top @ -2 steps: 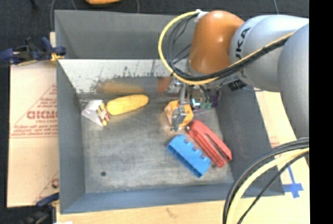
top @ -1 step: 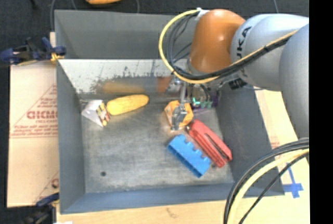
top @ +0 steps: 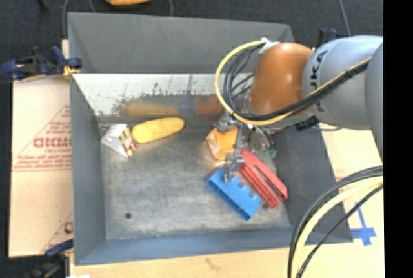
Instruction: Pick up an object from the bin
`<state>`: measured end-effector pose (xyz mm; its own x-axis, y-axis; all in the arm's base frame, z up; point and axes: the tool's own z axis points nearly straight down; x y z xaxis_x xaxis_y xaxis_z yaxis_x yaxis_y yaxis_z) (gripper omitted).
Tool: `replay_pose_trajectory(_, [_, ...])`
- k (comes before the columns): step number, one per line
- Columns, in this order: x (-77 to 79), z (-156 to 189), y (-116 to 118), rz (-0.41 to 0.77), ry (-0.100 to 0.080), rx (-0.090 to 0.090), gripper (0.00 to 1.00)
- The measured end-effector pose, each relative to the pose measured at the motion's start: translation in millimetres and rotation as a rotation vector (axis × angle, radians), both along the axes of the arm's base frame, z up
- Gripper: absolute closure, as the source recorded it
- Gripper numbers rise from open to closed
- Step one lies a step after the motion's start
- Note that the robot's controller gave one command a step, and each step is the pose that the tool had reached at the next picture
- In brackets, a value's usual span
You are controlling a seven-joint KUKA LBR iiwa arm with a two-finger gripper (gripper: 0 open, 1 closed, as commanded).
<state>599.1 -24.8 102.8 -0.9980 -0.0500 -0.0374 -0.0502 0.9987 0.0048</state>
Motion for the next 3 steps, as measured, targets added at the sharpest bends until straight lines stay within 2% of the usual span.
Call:
replay_pose_trajectory(1, [-4.8,1.8,-7.8,0.006,-0.018,0.003,0.0])
replay_pose_trajectory(2, [3.6,0.0,-11.9,0.023,-0.006,0.002,0.0])
replay_pose_trajectory(3, [3.2,0.0,-12.1,0.024,-0.005,0.001,0.0])
